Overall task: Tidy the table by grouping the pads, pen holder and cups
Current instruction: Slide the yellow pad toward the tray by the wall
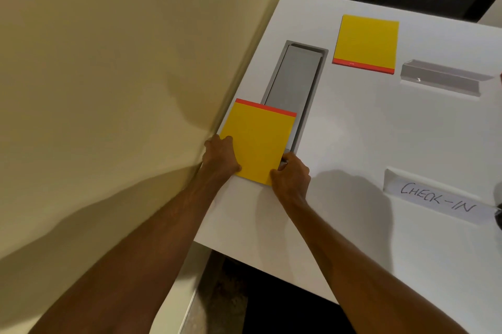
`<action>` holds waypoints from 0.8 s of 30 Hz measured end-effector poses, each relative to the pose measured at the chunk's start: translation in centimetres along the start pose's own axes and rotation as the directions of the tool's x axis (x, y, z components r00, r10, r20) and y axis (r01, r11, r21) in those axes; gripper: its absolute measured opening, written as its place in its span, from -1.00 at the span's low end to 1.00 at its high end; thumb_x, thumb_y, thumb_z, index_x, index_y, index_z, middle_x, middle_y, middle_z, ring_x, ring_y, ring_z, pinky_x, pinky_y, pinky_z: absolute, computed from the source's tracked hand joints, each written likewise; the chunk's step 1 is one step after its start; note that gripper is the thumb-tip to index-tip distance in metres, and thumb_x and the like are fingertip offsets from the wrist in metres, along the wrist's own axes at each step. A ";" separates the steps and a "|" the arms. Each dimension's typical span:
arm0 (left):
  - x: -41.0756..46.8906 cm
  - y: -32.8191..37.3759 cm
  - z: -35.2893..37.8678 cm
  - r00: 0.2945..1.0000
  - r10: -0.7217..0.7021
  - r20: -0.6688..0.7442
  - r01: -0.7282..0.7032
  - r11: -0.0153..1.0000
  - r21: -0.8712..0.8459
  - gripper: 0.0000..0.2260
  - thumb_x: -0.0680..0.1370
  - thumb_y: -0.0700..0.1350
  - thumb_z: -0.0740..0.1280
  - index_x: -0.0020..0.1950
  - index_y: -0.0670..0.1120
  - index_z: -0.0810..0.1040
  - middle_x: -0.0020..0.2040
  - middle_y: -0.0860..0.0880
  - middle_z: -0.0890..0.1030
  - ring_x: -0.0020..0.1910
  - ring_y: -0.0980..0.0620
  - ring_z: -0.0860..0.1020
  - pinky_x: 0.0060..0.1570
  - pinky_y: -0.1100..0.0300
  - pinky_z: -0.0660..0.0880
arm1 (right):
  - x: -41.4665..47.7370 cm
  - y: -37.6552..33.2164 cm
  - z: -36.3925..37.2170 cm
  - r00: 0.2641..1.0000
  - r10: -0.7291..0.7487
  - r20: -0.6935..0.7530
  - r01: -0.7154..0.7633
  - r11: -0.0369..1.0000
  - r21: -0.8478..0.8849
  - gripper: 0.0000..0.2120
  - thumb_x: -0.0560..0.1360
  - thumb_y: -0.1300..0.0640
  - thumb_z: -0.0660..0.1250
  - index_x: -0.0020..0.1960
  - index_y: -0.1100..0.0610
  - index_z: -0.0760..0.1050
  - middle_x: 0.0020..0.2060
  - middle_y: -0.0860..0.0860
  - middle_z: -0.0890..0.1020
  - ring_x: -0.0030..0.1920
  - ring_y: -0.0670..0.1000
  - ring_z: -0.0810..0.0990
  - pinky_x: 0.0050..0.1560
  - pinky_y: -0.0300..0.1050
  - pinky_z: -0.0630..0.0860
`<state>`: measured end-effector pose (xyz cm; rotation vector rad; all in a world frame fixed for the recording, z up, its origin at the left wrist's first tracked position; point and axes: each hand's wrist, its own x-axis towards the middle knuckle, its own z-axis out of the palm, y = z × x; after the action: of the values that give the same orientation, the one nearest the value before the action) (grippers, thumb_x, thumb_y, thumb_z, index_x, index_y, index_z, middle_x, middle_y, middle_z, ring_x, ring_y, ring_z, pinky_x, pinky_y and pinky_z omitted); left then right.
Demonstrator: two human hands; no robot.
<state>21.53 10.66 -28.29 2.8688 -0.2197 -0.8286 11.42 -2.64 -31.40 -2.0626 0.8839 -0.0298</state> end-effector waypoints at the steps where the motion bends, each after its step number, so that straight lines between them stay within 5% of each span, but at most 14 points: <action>1: 0.1 0.0 0.0 1.000 0.001 -0.007 -0.001 1.000 0.002 -0.32 0.42 0.01 0.53 0.42 -0.14 0.32 0.38 -0.23 0.31 0.38 -0.24 0.29 0.17 -0.08 0.42 | 0.0 0.0 0.0 1.000 -0.011 0.004 0.011 1.000 -0.005 -0.84 0.42 0.40 0.31 -0.04 0.24 0.55 -0.13 0.11 0.63 -0.20 0.05 0.54 -0.23 -0.13 0.47; 11: 0.3 0.1 0.1 1.000 -0.011 -0.028 0.011 1.000 0.002 -0.30 0.39 0.01 0.55 0.42 -0.17 0.33 0.38 -0.24 0.32 0.37 -0.26 0.31 0.16 -0.09 0.44 | 0.8 0.4 -0.2 0.991 -0.086 0.099 0.093 0.993 -0.074 -0.87 0.42 0.39 0.31 -0.24 0.22 0.44 -0.27 0.11 0.52 -0.30 0.06 0.48 -0.43 -0.24 0.30; 14: 0.2 0.0 0.2 0.999 0.004 -0.035 -0.003 1.000 0.003 -0.32 0.40 0.02 0.54 0.38 -0.18 0.33 0.38 -0.25 0.30 0.35 -0.27 0.30 0.09 -0.09 0.44 | 1.1 0.3 -0.9 0.986 -0.098 0.131 0.112 0.988 -0.102 -0.97 0.45 0.32 0.37 -0.11 0.27 0.53 -0.14 0.15 0.59 -0.20 0.12 0.57 -0.29 -0.09 0.53; 16: 0.1 0.1 0.3 0.999 0.022 -0.039 -0.023 1.000 -0.010 -0.26 0.41 0.08 0.53 0.44 -0.17 0.27 0.43 -0.26 0.24 0.39 -0.30 0.26 0.13 -0.11 0.43 | 1.1 0.4 -1.5 0.985 -0.101 0.142 0.117 0.987 -0.112 -0.80 0.49 0.22 0.39 0.09 0.26 0.55 0.01 0.16 0.59 -0.05 0.15 0.59 -0.06 0.06 0.59; 20: -1.2 1.0 0.3 0.989 0.106 -0.098 -0.102 0.994 0.049 -0.19 0.49 0.26 0.34 0.57 -0.11 0.10 0.55 -0.23 0.12 0.48 -0.27 0.18 0.28 -0.13 0.36 | 0.8 0.9 -3.3 0.989 -0.104 0.103 0.117 0.985 -0.124 -0.77 0.54 0.09 0.33 0.15 0.16 0.51 0.03 0.09 0.51 -0.04 0.11 0.56 -0.16 -0.10 0.44; 24: -3.9 3.2 0.5 0.963 0.208 -0.171 -0.197 0.977 0.077 -0.28 0.57 0.31 0.14 0.59 -0.08 0.09 0.56 -0.18 0.16 0.50 -0.21 0.19 0.35 -0.11 0.28 | 0.2 1.4 -5.9 0.992 -0.096 0.080 0.110 0.976 -0.190 -0.63 0.58 0.01 0.34 0.33 0.14 0.48 0.23 0.11 0.49 0.05 0.12 0.60 -0.04 -0.12 0.44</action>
<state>17.68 8.20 -26.12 2.8890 -0.5137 -0.5333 8.84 -7.47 -28.84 -2.2758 0.7608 0.0759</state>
